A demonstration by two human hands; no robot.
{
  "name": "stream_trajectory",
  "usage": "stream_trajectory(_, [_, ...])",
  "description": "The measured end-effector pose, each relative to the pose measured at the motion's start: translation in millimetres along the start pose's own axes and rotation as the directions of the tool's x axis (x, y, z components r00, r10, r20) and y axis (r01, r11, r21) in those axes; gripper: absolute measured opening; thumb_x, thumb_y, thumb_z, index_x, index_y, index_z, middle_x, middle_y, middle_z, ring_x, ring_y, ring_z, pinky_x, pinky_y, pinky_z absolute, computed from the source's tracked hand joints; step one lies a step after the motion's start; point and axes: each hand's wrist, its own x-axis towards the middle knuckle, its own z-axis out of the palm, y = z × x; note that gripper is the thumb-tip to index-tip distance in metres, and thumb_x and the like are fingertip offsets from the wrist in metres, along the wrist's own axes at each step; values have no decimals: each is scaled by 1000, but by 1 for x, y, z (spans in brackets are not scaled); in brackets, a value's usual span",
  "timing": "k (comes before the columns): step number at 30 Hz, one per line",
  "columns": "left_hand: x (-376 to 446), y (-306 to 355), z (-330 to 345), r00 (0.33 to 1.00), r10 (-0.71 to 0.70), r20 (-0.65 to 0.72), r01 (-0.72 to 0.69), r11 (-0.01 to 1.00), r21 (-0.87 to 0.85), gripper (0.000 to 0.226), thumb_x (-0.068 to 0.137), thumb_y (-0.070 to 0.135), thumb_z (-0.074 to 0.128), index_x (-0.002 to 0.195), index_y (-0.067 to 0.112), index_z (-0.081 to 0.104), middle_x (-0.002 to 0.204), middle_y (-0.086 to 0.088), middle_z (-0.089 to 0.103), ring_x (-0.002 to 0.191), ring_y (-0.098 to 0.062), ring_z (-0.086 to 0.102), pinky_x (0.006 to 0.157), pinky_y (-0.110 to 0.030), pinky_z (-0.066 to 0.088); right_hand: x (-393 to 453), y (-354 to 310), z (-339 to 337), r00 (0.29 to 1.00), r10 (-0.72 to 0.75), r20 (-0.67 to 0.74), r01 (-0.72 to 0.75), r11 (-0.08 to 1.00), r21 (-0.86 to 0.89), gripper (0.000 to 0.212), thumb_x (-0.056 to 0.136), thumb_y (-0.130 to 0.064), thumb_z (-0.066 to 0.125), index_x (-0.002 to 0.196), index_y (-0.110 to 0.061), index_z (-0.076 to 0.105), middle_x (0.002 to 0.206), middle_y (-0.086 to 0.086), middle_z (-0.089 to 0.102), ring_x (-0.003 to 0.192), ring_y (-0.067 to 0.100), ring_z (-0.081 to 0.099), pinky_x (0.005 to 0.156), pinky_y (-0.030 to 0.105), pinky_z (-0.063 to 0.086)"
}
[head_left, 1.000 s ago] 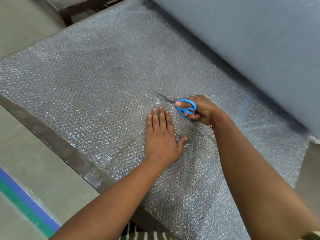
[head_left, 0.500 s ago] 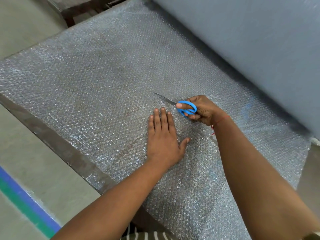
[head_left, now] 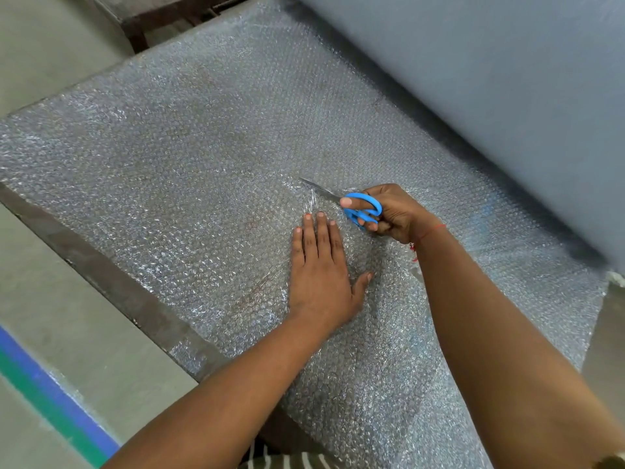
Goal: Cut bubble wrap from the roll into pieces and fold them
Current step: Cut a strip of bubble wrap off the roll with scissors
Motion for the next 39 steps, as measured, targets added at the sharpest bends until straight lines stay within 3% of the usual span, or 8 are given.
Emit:
stream_trajectory(7, [0, 0, -1, 1000, 3, -3, -3, 1000, 1, 107, 101, 77, 13, 166, -5, -12, 172, -33, -21, 159, -50, -25, 129, -64, -3, 3, 2, 1, 1000, -7, 2, 7, 1000, -14, 97, 57, -41, 104, 105, 29, 57, 70, 22, 62, 39, 15, 46, 38, 19, 26])
stream_trajectory(14, [0, 0, 0, 1000, 2, -8, -2, 1000, -7, 107, 101, 77, 16, 167, -5, -8, 173, -32, -20, 159, -50, -27, 129, -64, -3, 6, -5, 5, 1000, -13, -9, 13, 999, -48, 106, 46, -55, 107, 102, 24, 65, 74, 26, 57, 47, 19, 38, 40, 21, 22])
stream_trajectory(21, [0, 1, 1, 1000, 0, -16, -1, 1000, -30, 108, 101, 78, 20, 167, -4, -4, 174, -31, -17, 159, -50, -26, 129, -64, -3, 13, -13, 12, 1000, -4, -6, 4, 997, -81, 80, 47, -61, 104, 85, 3, 75, 71, 25, 56, 48, 19, 37, 41, 21, 21])
stream_trajectory(24, [0, 0, 1, 1000, -2, -25, 1, 999, -39, 108, 101, 77, 21, 168, -4, -2, 174, -32, -15, 160, -50, -25, 130, -64, -3, 14, -14, 13, 1000, 3, -5, -3, 996, -93, 81, 49, -61, 102, 85, 6, 75, 62, 19, 56, 41, 18, 36, 41, 20, 22])
stream_trajectory(30, [0, 0, -1, 1000, 1, -19, -2, 1000, -29, 108, 101, 77, 17, 167, -5, -6, 173, -33, -18, 159, -50, -26, 129, -64, -4, 19, -11, 12, 999, -34, -5, 34, 995, -92, 101, 50, -58, 105, 95, 23, 65, 75, 27, 61, 49, 21, 40, 41, 23, 21])
stream_trajectory(39, [1, 0, 0, 1000, 6, -5, -7, 999, -44, 108, 101, 75, 18, 165, -6, -12, 171, -33, -24, 157, -50, -31, 129, -64, -5, 22, -15, 12, 1000, -4, -7, 3, 996, -89, 95, 50, -56, 106, 94, 20, 68, 74, 25, 59, 49, 20, 38, 41, 23, 21])
